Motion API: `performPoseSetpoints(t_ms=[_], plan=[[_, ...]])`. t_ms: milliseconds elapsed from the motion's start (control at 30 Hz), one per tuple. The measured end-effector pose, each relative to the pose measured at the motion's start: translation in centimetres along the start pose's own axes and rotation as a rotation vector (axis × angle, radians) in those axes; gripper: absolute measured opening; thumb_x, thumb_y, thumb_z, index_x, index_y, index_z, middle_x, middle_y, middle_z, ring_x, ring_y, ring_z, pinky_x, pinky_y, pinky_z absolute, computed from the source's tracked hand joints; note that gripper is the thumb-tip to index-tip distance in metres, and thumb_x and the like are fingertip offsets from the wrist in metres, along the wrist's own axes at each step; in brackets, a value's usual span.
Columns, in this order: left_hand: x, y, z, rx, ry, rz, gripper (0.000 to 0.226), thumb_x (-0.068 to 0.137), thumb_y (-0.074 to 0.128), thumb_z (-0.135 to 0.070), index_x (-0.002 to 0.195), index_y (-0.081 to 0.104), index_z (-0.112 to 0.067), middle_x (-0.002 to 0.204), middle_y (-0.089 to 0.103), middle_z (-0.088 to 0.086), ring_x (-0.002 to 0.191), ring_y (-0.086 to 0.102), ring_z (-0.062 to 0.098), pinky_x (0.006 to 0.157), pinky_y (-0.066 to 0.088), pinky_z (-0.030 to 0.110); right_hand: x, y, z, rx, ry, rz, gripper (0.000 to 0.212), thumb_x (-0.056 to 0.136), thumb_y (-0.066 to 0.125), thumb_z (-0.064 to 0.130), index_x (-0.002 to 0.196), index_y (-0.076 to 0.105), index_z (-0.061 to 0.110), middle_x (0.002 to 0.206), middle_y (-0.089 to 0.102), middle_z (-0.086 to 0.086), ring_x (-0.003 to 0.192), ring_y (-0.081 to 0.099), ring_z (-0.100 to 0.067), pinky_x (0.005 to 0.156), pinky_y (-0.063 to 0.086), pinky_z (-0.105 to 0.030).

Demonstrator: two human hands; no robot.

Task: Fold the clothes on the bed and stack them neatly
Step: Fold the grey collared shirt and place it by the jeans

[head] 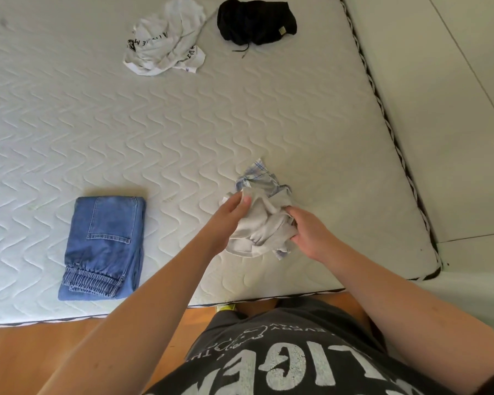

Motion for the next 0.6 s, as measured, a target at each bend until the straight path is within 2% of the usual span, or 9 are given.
performPoseSetpoints(t_ms=[67,133,233,300,367,433,500,533,600], plan=[[0.1,0.6,1.0,0.053,0.031,0.089,0.069,0.079,0.055,-0.076,0.141,0.043,-0.049,0.142,0.049,-0.022,0.135,0.042,0.006,0.109,0.035,0.031,-0.5,-0.5,0.3,0.225,0.012,-0.024,0.020,0.100,0.050,0.024,0.110,0.062,0.010,0.112,0.066,-0.014,0.093,0.069,-0.024,0.082,0.058,-0.041],[0.1,1.0,2.2,0.165,0.020,0.141,0.073,0.076,0.065,-0.069,0.140,0.031,-0.061,0.144,0.039,-0.028,0.134,0.037,0.003,0.099,0.037,0.019,-1.3,-0.4,0.6,0.392,0.040,0.001,0.022,0.102,0.048,0.022,0.107,0.064,0.007,0.102,0.072,-0.013,0.085,0.073,-0.022,0.069,0.059,-0.034],[0.3,0.3,5.4,0.138,-0.154,-0.007,0.090,0.075,0.069,-0.067,0.148,0.017,-0.054,0.151,0.027,-0.014,0.128,0.034,0.008,0.099,0.037,0.033,-1.7,-0.1,0.9,0.501,0.029,0.092,0.027,0.103,0.045,0.021,0.114,0.066,0.007,0.106,0.074,-0.010,0.096,0.072,-0.019,0.074,0.058,-0.031],[0.2,0.2,8.1,-0.118,-0.335,-0.112,0.086,0.079,0.064,-0.066,0.150,0.030,-0.033,0.147,0.043,-0.004,0.121,0.051,0.017,0.098,0.048,0.041,-1.7,0.1,1.0,0.518,0.033,0.102,0.032,0.104,0.044,0.026,0.121,0.064,0.007,0.116,0.071,-0.011,0.107,0.068,-0.023,0.090,0.054,-0.037],[0.6,0.9,9.6,-0.422,-0.429,-0.154,0.061,0.091,0.065,-0.045,0.138,0.050,-0.010,0.128,0.063,0.008,0.106,0.066,0.023,0.085,0.057,0.036,-1.5,0.0,0.8,0.500,0.034,0.085,0.034,0.103,0.045,0.030,0.121,0.065,0.009,0.119,0.070,-0.011,0.108,0.067,-0.023,0.091,0.052,-0.039],[1.0,0.5,9.9,-0.479,-0.398,-0.243,0.037,0.095,0.065,-0.022,0.124,0.061,0.000,0.116,0.068,0.017,0.097,0.069,0.023,0.076,0.058,0.029,-1.2,-0.8,0.9,0.347,-0.028,0.027,0.029,0.102,0.047,0.029,0.113,0.069,0.012,0.110,0.073,-0.006,0.100,0.070,-0.016,0.079,0.054,-0.030],[1.1,-0.6,9.5,-0.375,-0.326,-0.348,0.022,0.095,0.065,-0.018,0.111,0.065,-0.003,0.112,0.069,0.018,0.096,0.069,0.023,0.072,0.059,0.027,-1.3,-2.0,1.7,-0.023,-0.137,-0.078,0.028,0.099,0.050,0.031,0.099,0.070,0.011,0.092,0.072,-0.007,0.085,0.066,-0.012,0.072,0.048,-0.024],[1.0,-1.4,9.0,-0.297,-0.286,-0.394,0.017,0.095,0.065,-0.020,0.106,0.066,-0.006,0.109,0.070,0.016,0.095,0.070,0.023,0.071,0.059,0.028,-1.3,-2.7,2.1,-0.210,-0.188,-0.144,0.030,0.095,0.052,0.032,0.089,0.066,0.007,0.080,0.064,-0.012,0.075,0.058,-0.014,0.068,0.042,-0.026],[0.8,-3.2,7.7,-0.150,-0.215,-0.481,0.013,0.097,0.062,-0.023,0.096,0.067,-0.012,0.100,0.071,0.014,0.089,0.072,0.022,0.074,0.061,0.033,-1.4,-3.9,3.1,-0.475,-0.276,-0.266,0.032,0.088,0.055,0.029,0.066,0.050,0.007,0.062,0.039,-0.007,0.060,0.037,-0.015,0.059,0.028,-0.032]])
Point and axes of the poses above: each hand's wrist, its own x-axis towards the middle knuckle, its own y-axis out of the palm, z = x × y, the point moved 7 cm from there along x, towards the middle knuckle
